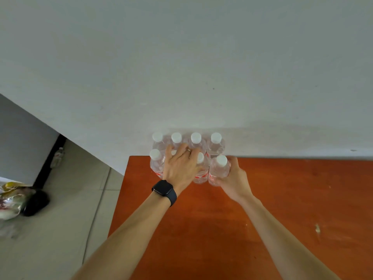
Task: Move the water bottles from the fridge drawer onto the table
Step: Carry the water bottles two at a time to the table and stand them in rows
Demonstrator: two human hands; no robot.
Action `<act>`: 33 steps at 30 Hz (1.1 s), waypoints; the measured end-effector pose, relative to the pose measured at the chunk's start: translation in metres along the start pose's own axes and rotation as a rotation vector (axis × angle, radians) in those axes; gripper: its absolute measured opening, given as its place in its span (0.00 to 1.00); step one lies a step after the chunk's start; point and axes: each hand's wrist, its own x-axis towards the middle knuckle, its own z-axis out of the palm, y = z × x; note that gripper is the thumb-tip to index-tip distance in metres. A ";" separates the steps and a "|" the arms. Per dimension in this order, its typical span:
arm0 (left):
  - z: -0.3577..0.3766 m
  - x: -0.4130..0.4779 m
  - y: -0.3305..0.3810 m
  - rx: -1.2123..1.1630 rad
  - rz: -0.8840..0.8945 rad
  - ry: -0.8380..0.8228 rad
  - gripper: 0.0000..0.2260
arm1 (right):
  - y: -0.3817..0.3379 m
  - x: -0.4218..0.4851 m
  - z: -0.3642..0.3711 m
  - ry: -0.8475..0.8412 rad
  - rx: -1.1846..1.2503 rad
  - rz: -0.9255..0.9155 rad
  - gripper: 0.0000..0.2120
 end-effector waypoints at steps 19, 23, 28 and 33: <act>-0.007 0.015 -0.012 -0.137 -0.028 -0.215 0.20 | 0.023 0.020 0.028 -0.075 0.091 0.136 0.42; -0.011 0.017 -0.009 -0.141 -0.036 -0.254 0.19 | 0.022 0.022 0.027 -0.116 0.099 0.169 0.44; -0.022 0.017 -0.005 -0.167 -0.045 -0.332 0.17 | 0.033 0.023 0.020 -0.205 0.116 0.228 0.52; -0.041 0.011 0.001 -0.152 -0.045 -0.295 0.15 | 0.022 -0.006 -0.005 -0.153 0.052 0.241 0.49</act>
